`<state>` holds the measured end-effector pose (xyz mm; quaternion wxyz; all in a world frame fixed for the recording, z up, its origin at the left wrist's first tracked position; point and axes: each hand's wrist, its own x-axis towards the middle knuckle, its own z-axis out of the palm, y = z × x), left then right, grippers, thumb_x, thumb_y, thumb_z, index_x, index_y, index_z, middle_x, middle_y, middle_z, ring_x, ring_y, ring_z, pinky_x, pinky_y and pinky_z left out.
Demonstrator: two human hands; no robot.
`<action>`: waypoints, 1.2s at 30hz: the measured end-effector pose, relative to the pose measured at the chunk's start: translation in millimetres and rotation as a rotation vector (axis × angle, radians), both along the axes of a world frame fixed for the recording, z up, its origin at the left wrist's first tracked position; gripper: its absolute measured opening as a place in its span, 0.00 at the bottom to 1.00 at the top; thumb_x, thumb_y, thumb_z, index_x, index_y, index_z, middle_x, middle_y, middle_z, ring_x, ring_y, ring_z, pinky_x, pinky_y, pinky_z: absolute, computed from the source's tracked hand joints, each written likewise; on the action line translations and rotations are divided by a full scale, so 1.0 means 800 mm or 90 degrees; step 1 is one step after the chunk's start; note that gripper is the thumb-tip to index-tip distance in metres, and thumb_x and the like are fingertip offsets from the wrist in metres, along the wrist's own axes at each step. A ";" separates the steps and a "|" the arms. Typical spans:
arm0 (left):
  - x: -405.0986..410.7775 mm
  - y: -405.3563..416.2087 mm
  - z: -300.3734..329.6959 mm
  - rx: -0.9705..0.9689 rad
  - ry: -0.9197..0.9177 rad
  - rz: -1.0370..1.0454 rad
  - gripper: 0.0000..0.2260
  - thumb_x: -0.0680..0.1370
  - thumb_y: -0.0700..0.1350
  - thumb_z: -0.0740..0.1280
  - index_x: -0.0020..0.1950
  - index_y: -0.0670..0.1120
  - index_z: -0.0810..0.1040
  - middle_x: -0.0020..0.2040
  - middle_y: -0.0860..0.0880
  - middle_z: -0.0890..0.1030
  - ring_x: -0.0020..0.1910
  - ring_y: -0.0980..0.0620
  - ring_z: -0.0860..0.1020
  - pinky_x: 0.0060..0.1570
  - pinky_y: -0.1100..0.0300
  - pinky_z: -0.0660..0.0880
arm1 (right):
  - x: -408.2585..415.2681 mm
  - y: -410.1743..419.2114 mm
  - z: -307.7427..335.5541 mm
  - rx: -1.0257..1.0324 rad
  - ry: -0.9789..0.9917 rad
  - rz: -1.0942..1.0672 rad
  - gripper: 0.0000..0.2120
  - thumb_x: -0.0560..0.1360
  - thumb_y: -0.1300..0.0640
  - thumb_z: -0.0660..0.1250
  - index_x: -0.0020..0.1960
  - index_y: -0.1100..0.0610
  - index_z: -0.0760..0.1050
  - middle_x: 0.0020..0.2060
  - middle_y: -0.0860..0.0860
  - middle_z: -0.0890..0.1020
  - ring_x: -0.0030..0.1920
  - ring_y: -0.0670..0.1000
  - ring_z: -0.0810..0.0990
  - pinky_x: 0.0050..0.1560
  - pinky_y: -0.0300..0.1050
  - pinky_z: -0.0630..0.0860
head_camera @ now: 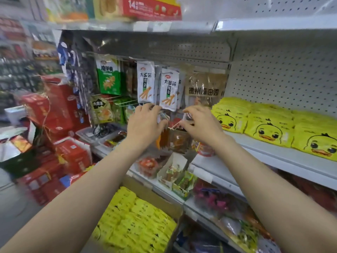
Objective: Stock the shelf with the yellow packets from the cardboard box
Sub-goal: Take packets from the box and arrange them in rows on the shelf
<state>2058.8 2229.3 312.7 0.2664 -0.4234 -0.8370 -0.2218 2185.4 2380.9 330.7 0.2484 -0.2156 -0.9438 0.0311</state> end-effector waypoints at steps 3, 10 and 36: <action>-0.075 -0.005 -0.014 -0.025 0.006 -0.007 0.20 0.77 0.56 0.64 0.66 0.48 0.73 0.64 0.44 0.75 0.62 0.40 0.72 0.57 0.45 0.75 | -0.073 -0.012 -0.018 -0.007 -0.019 -0.011 0.24 0.78 0.39 0.62 0.69 0.49 0.70 0.69 0.49 0.72 0.71 0.54 0.65 0.65 0.53 0.71; -0.219 -0.001 -0.072 -0.098 -0.052 -0.040 0.20 0.77 0.57 0.65 0.66 0.50 0.73 0.64 0.44 0.74 0.62 0.39 0.72 0.55 0.44 0.74 | -0.214 -0.018 -0.088 -0.067 -0.084 -0.029 0.23 0.78 0.42 0.64 0.70 0.51 0.70 0.69 0.51 0.72 0.70 0.55 0.66 0.66 0.51 0.69; -0.222 -0.131 -0.622 -0.672 -0.785 -0.157 0.26 0.72 0.58 0.73 0.67 0.50 0.75 0.64 0.42 0.77 0.62 0.42 0.75 0.59 0.50 0.73 | -0.150 -0.115 -0.646 -0.614 -0.695 -0.083 0.25 0.71 0.42 0.73 0.64 0.50 0.75 0.62 0.54 0.79 0.62 0.57 0.77 0.58 0.50 0.75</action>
